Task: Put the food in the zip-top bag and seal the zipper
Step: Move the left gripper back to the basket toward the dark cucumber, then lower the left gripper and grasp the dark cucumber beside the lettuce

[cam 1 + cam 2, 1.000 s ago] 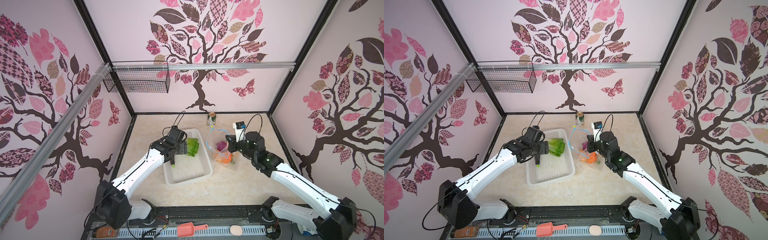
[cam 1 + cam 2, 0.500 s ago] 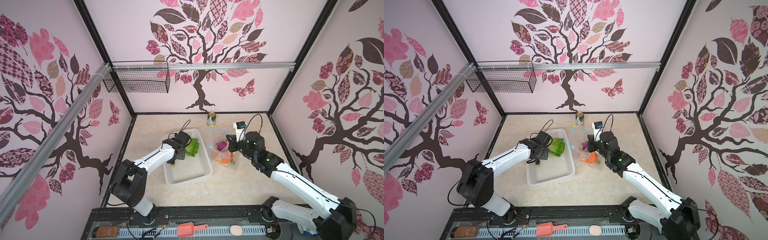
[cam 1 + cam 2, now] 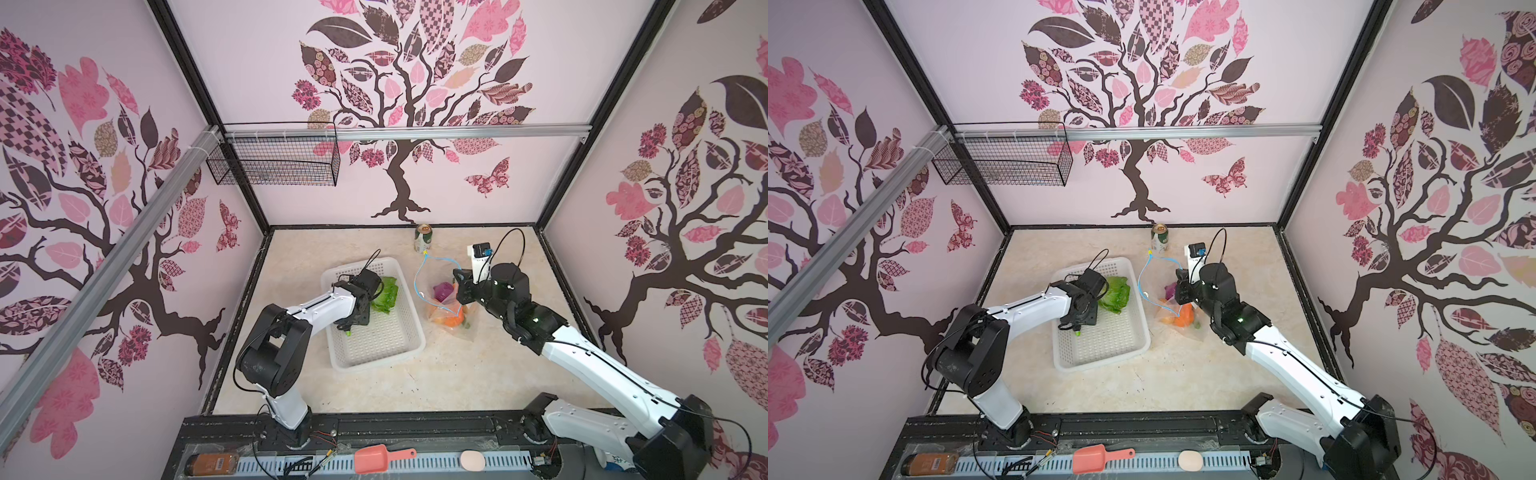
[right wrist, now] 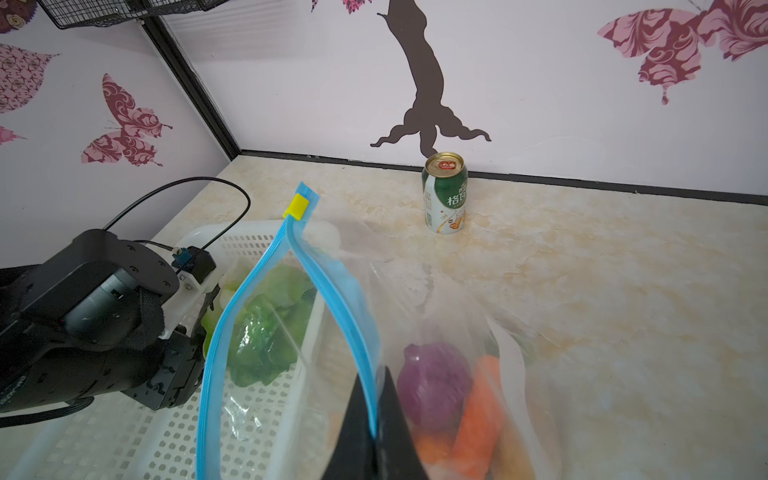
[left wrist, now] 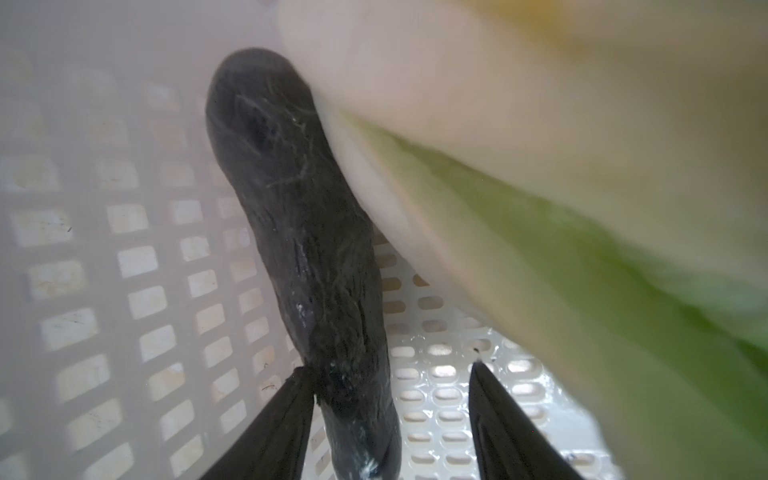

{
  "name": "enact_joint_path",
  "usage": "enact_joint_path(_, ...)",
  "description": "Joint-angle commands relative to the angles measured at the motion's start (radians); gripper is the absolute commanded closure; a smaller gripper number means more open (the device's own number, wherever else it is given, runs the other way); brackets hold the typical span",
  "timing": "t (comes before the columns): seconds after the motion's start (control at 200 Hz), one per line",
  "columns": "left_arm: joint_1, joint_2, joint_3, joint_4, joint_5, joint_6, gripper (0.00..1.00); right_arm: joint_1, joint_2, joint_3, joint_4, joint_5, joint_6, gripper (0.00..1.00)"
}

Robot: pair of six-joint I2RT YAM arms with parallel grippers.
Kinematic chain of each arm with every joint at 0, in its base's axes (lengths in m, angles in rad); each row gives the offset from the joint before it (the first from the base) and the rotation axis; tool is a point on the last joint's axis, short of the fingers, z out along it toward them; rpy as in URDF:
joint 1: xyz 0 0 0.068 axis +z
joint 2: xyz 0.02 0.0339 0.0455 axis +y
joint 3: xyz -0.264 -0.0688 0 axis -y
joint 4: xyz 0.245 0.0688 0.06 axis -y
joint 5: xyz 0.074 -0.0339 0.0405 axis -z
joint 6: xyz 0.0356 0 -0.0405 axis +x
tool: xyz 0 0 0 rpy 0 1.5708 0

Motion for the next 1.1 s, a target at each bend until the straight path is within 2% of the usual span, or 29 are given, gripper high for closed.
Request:
enact_joint_path(0.0,0.005,0.02,-0.029,0.032,0.03,-0.017,0.38,0.003,-0.011,0.004,0.003,0.013,-0.008,1.0)
enact_joint_path(0.335,0.011,0.055,-0.046,0.068,0.036,-0.04,0.37,0.002,-0.018,0.004,-0.001,0.012,-0.008,1.0)
enact_joint_path(0.46,0.011,0.019,-0.051,0.084,0.071,-0.04,0.37,0.002,-0.022,0.004,0.0,0.014,-0.008,1.0)
enact_joint_path(0.635,0.014,-0.047,-0.062,0.105,0.022,-0.045,0.33,0.003,-0.014,0.007,-0.002,0.011,-0.008,1.0)
enact_joint_path(0.9,0.081,-0.017,-0.08,0.203,0.007,-0.133,0.32,0.002,-0.014,0.007,-0.003,0.003,-0.005,1.0)
enact_joint_path(1.095,0.116,0.026,-0.072,0.253,0.007,-0.152,0.33,0.003,-0.008,0.004,0.0,0.003,-0.005,1.0)
